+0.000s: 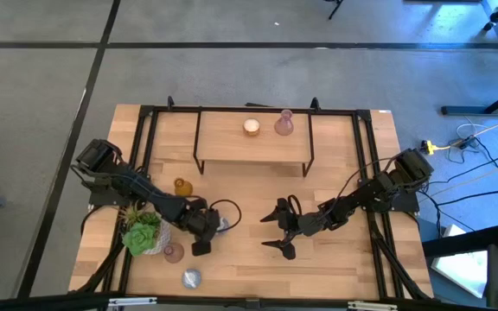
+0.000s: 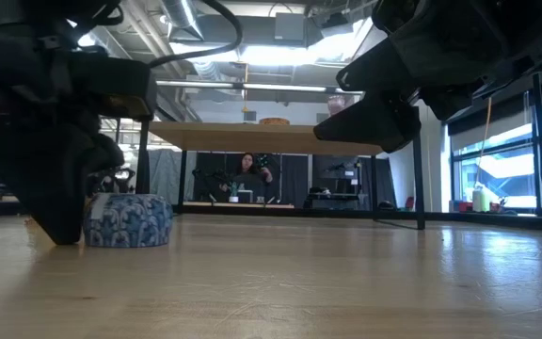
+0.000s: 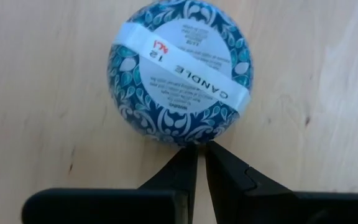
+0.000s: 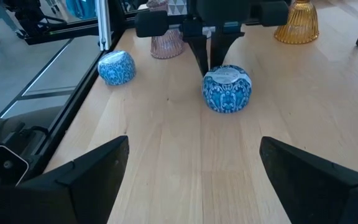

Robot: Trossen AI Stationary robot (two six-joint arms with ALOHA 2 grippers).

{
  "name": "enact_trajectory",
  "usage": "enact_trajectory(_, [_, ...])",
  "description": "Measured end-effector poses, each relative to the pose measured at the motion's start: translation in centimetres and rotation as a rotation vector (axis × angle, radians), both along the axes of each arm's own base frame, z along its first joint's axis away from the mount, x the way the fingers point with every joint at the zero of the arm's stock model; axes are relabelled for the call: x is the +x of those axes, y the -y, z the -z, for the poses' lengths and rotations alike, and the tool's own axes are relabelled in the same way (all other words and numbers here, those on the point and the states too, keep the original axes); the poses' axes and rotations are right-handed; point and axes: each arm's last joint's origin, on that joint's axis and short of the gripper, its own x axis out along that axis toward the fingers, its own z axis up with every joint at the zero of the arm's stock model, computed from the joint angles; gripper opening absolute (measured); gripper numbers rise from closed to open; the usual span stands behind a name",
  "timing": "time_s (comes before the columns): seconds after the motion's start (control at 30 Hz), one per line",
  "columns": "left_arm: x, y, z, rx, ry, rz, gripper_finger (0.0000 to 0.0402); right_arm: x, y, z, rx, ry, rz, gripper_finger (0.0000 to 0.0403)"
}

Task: Pick & Place candle stick holders
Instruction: Put the top blue scented candle on the shelf

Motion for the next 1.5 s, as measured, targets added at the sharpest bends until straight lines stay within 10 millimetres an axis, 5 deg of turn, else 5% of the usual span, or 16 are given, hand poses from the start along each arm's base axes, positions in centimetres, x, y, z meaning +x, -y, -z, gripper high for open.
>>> enact_trajectory(0.8, [4.5, -3.2, -1.1, 0.086, 0.363, 0.081, 0.0031, -0.2, 0.3, 0.7, -0.044, -0.07, 0.006, 0.0364])
enact_trajectory(1.17, [3.7, 0.8, -1.9, 0.086, 0.479, 0.212, 0.0031, -0.2, 1.0, 2.2, -0.164, -0.099, 0.192, 0.0364])
enact_trajectory(1.5, [3.9, 1.9, -2.7, 0.082, 0.577, 0.267, 0.0031, 1.1, 2.6, 3.3, -0.103, -0.084, 0.241, 0.0364])
